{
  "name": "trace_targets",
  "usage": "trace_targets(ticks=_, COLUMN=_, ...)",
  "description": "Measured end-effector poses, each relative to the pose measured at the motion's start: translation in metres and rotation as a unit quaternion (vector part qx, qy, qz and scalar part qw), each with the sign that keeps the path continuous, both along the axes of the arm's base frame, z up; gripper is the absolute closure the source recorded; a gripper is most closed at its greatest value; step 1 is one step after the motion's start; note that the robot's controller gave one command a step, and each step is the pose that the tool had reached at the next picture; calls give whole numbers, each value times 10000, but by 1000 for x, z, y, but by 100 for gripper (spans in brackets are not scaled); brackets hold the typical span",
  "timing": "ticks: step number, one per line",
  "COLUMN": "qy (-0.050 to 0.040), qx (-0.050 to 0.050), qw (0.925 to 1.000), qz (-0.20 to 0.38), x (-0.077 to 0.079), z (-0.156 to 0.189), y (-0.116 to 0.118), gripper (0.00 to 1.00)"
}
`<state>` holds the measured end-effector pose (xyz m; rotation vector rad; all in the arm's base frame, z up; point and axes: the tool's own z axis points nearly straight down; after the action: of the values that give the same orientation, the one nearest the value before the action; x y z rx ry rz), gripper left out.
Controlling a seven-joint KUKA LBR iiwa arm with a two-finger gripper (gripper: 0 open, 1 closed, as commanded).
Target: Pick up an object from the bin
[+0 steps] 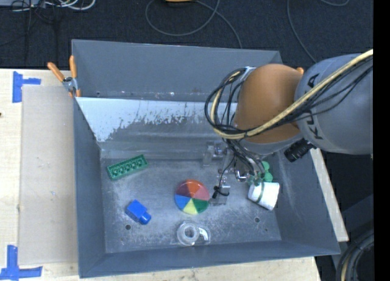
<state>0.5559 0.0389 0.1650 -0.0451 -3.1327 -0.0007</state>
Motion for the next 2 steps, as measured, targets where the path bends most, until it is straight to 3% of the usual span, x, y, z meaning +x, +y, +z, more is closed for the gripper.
trace_targets(ticks=1, qy=-25, qx=2, qw=9989, qz=468, x=-1, z=-24, y=5, gripper=0)
trace_targets(ticks=2, qy=-28, qx=4, qw=9973, qz=729, x=-19, z=-77, y=7, gripper=0)
